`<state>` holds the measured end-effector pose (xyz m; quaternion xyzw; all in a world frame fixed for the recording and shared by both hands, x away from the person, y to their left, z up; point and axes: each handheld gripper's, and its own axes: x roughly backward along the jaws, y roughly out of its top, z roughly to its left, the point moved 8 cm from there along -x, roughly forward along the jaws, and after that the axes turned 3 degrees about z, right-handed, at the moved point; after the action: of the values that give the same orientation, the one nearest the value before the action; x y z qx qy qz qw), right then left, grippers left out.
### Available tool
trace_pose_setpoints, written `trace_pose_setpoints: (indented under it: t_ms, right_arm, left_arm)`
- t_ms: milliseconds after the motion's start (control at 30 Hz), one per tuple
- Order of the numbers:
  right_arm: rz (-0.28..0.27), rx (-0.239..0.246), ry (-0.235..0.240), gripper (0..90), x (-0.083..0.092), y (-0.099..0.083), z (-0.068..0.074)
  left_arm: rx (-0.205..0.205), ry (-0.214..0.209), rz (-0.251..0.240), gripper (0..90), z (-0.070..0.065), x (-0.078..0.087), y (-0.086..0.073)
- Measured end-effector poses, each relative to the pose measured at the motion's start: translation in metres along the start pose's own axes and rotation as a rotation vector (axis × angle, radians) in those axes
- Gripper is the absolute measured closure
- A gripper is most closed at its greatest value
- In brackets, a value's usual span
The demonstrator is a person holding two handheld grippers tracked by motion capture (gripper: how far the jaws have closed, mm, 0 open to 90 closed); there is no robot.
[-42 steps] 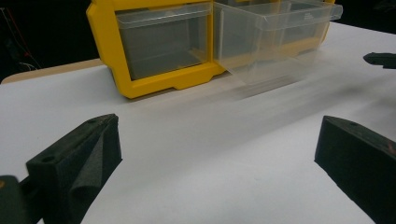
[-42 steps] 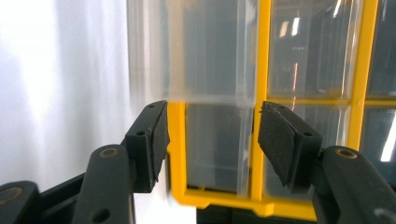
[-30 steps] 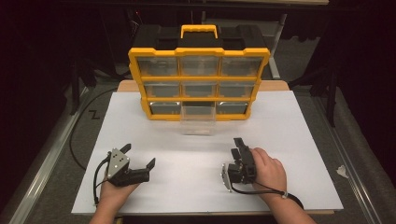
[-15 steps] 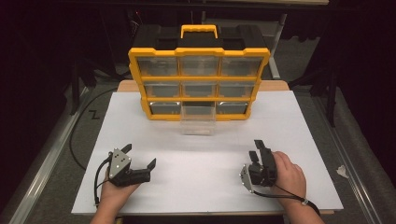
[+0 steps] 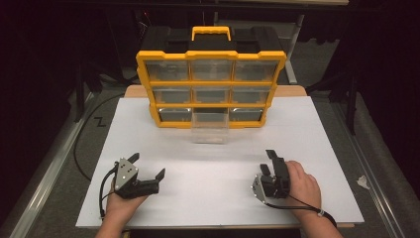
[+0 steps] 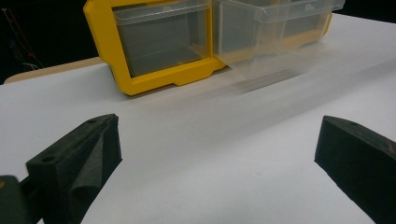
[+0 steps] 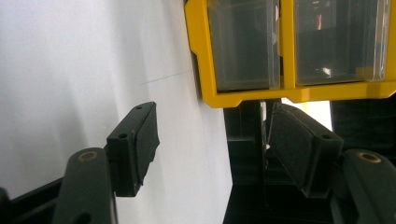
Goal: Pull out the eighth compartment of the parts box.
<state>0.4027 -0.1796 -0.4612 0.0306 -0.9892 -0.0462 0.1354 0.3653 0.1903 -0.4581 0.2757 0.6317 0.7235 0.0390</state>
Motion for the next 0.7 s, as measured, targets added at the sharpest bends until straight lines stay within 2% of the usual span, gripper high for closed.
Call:
trace_pose_setpoints:
  t_ms: [33, 133, 200, 300, 433, 467, 533, 633, 700]
  right_arm:
    - [0.015, 0.0, -0.002, 31.1, 0.0, -0.001, 0.0]
    - [0.016, 0.008, 0.0, 28.4, -0.001, -0.002, 0.0]
    - [0.034, 0.022, 0.0, 22.4, -0.003, -0.006, -0.001]
    - [0.053, 0.016, -0.001, 17.7, -0.003, -0.01, 0.0]
    - [0.049, 0.025, -0.007, 15.4, -0.004, -0.01, -0.002]
    - [0.053, 0.023, -0.021, 10.3, -0.003, -0.011, -0.004]
    - [0.048, 0.025, -0.021, 0.5, -0.004, -0.011, -0.005]
    - [0.051, 0.021, -0.051, 0.5, -0.004, -0.012, -0.009]
    - [0.049, 0.008, -0.05, 0.5, -0.003, -0.013, -0.01]
  left_arm:
    - [-0.001, -0.001, 0.0, 1.4, 0.0, 0.0, 0.0]
    - [-0.001, -0.002, 0.0, 1.4, 0.0, 0.0, 0.0]
    - [-0.001, -0.002, -0.002, 1.4, 0.0, 0.0, 0.0]
    - [-0.003, -0.004, -0.001, 1.4, 0.0, 0.0, 0.0]
    - [-0.005, -0.004, 0.002, 1.4, -0.001, -0.001, 0.0]
    - [-0.005, -0.004, 0.003, 1.4, -0.001, -0.001, 0.0]
    - [-0.005, -0.004, 0.004, 1.4, -0.001, -0.001, 0.0]
    - [-0.005, -0.004, 0.005, 1.4, -0.001, -0.001, -0.001]
    - [-0.005, -0.004, 0.006, 1.4, -0.001, -0.001, -0.001]
